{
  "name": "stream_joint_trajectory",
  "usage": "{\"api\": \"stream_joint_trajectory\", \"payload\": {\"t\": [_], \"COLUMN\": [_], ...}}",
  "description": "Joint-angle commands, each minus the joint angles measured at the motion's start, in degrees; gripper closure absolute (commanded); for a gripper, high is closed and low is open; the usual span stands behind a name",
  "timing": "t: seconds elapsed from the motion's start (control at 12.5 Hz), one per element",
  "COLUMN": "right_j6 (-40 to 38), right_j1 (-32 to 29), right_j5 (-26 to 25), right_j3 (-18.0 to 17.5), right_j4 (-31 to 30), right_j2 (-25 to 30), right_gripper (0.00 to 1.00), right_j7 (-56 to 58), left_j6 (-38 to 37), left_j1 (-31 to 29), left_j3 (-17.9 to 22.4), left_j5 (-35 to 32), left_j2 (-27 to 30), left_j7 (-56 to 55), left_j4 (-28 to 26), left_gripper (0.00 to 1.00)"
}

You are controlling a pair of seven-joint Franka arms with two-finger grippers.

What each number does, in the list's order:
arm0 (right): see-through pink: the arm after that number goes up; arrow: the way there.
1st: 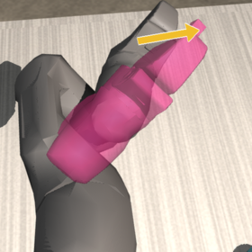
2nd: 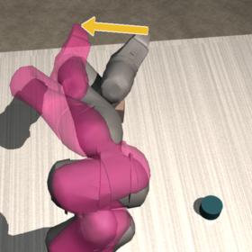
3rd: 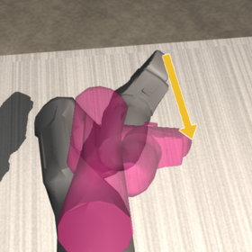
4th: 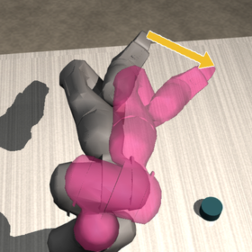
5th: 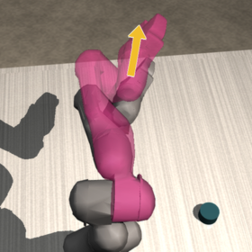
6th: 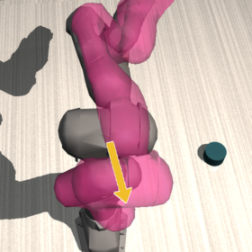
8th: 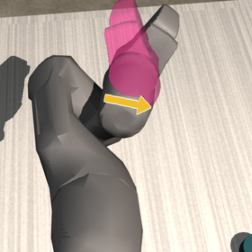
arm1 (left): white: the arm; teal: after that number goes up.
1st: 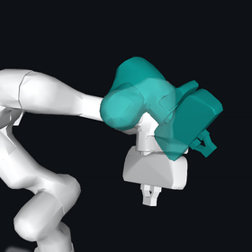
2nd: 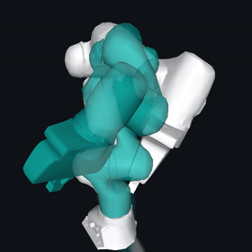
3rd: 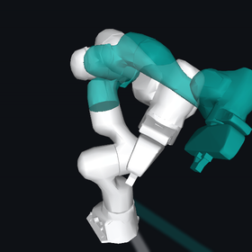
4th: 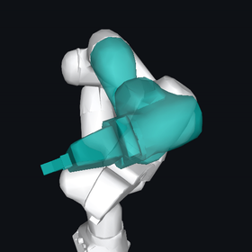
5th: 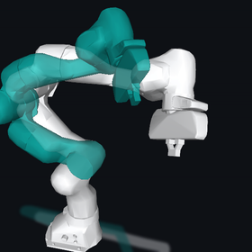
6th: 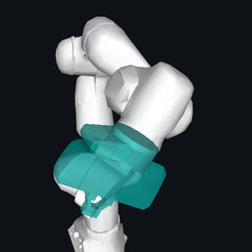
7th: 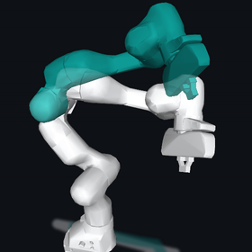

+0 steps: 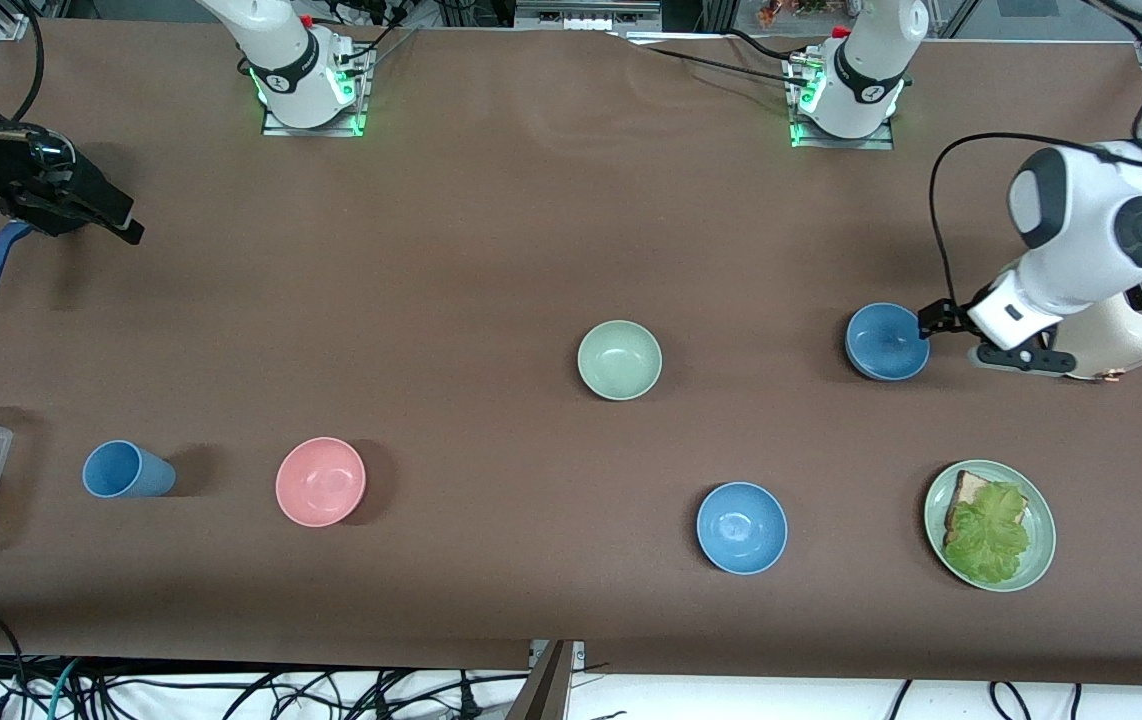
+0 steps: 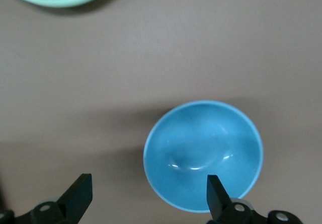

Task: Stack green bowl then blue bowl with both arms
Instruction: 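Grasp the blue bowl's rim with the left gripper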

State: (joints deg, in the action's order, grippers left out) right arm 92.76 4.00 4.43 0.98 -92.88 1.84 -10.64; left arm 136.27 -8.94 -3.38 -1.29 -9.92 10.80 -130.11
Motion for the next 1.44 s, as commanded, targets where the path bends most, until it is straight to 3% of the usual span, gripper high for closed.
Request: {"api": "stream_joint_trajectory", "payload": {"t": [0.0, 0.08, 0.16, 0.32, 0.4, 0.72, 1.04, 1.2, 1.36], "right_j6": [-1.8, -1.8, -1.9, -3.0, -3.0, -3.0, -2.7, -3.8, -6.9], "right_j1": [-0.2, -0.2, -0.3, -0.3, -0.3, -0.2, 0.2, -0.3, -0.4], "right_j5": [-0.6, -0.6, -0.5, -0.5, -0.5, -1.9, -2.4, -2.3, -2.2], "right_j3": [0.1, 0.1, 0.2, 0.8, 1.0, 1.2, 0.7, 1.1, 1.8], "right_j4": [1.7, 1.7, 1.5, 1.7, 1.9, 3.2, 3.3, 3.1, 2.5], "right_j2": [-0.7, -0.7, -0.7, -0.9, -0.5, -2.2, -2.6, -3.2, -3.2], "right_gripper": [0.00, 0.00, 0.00, 0.00, 0.00, 0.00, 0.00, 0.00, 0.00], "right_j7": [0.9, 0.7, 0.4, 0.9, 0.9, 0.7, 0.4, 0.6, 0.0], "left_j6": [4.0, 5.7, 6.2, 6.1, 6.1, 6.1, 5.1, 0.8, -8.8], "left_j1": [-0.6, -0.9, -1.1, -1.1, -1.1, -1.3, -1.3, -0.6, -0.6], "left_j3": [-0.3, -0.3, -0.3, -0.4, -0.4, -0.4, -0.4, -0.8, -3.7], "left_j5": [-1.1, -1.2, -1.1, -1.1, -1.1, -1.1, -1.1, -0.6, 1.4], "left_j2": [-3.0, -4.6, -5.3, -5.5, -5.7, -7.9, -6.6, -3.8, -3.3], "left_j7": [1.3, 1.3, 1.2, 1.2, 1.2, 1.2, 1.2, 0.8, 0.0], "left_j4": [-0.9, -0.9, -0.9, -0.9, -0.9, -0.8, -0.2, 1.5, 8.0], "left_gripper": [0.01, 0.02, 0.21, 0.80, 1.00, 1.00, 1.00, 1.00, 1.00]}}
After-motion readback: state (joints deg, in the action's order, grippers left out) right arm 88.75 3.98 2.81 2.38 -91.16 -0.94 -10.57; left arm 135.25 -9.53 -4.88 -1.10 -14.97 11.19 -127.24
